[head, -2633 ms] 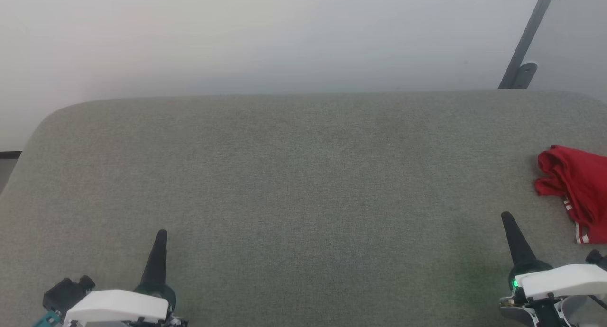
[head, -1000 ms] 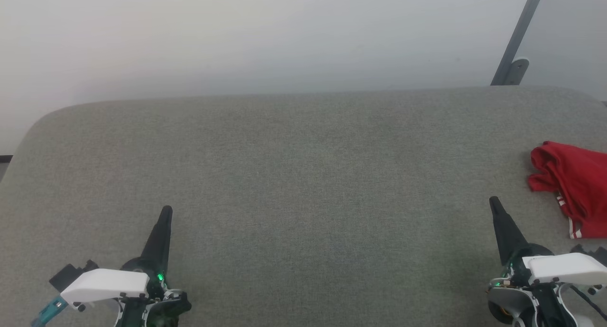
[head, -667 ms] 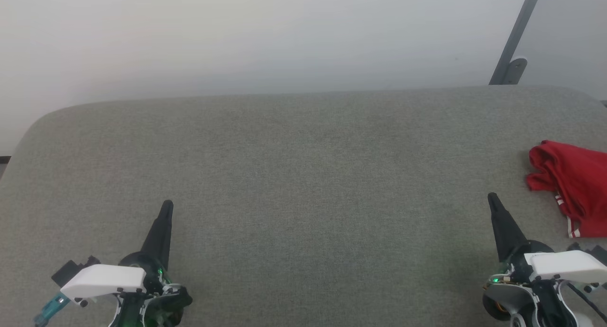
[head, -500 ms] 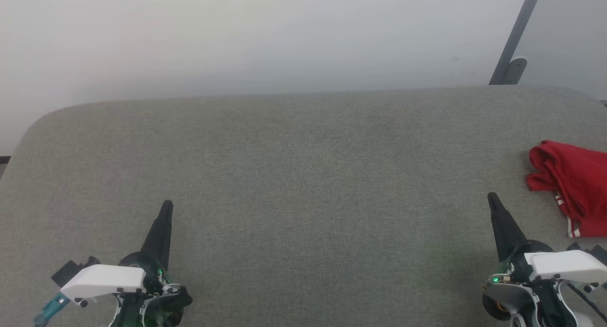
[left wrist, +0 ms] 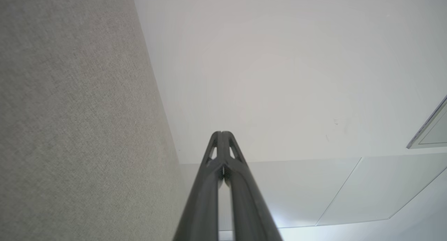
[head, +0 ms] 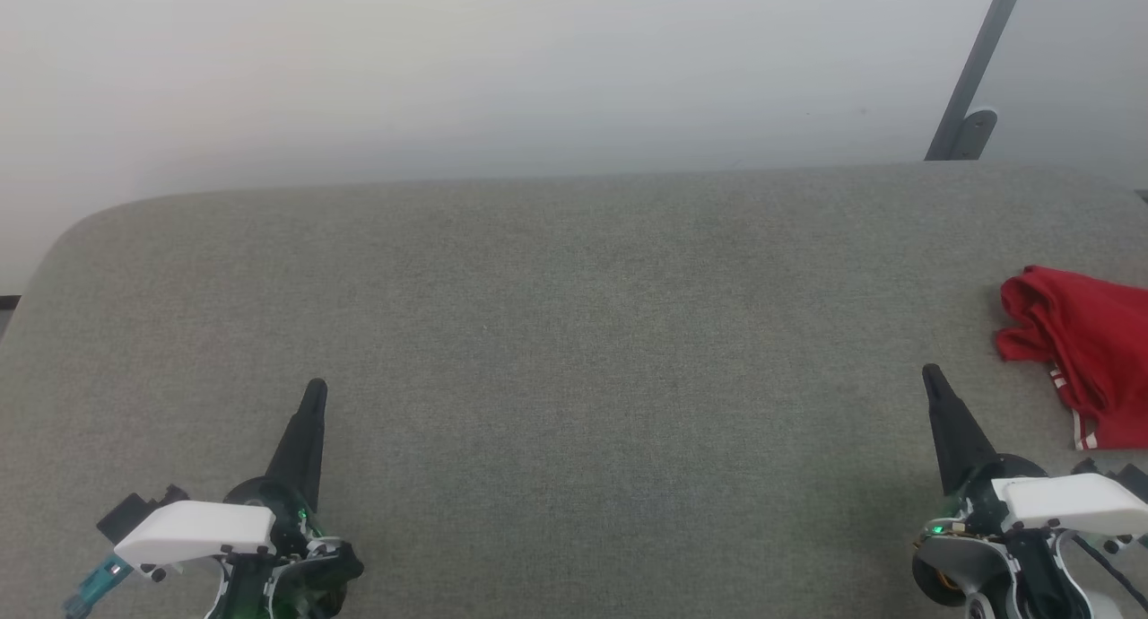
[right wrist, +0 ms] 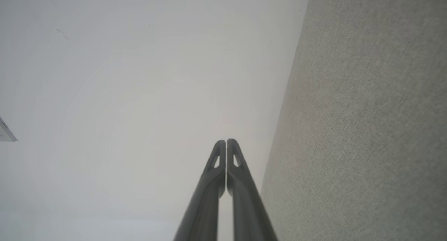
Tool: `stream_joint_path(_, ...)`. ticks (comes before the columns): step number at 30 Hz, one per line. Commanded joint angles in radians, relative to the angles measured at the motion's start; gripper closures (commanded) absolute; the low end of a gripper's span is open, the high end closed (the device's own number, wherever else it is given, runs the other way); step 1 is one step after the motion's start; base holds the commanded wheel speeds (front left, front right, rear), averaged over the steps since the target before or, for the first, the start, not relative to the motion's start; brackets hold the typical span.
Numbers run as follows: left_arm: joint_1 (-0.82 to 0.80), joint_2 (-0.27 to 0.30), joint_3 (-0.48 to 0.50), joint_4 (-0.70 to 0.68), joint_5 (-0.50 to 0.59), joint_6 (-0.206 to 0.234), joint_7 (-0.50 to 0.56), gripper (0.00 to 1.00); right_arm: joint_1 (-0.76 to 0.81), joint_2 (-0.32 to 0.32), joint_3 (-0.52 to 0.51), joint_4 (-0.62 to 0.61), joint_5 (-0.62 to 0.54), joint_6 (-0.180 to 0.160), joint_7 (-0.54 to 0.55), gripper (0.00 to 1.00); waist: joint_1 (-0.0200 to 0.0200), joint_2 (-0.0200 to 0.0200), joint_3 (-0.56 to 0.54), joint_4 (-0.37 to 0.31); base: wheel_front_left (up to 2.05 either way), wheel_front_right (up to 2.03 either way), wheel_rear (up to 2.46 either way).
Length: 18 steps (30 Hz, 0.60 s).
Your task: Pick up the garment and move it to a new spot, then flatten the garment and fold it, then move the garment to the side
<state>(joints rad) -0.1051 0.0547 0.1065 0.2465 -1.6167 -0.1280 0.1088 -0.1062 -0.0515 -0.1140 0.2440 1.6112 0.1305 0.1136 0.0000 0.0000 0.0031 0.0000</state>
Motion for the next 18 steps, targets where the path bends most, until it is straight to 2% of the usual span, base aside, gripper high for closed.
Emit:
stream_joint_path(1,-0.009,-0.001,0.004,-0.001,0.0,-0.005,0.006,1.0,-0.006,0.004,-0.001,0.002,0.004,0.0,0.003,1.0,0.0,0.0,0.0,0.0,0.0,0.0,0.0)
stream_joint_path(18,-0.009,-0.002,0.006,-0.001,0.002,-0.005,0.007,1.0,-0.006,0.004,-0.001,0.002,0.003,0.0,0.004,1.0,0.0,0.0,0.0,0.0,0.0,0.0,0.0)
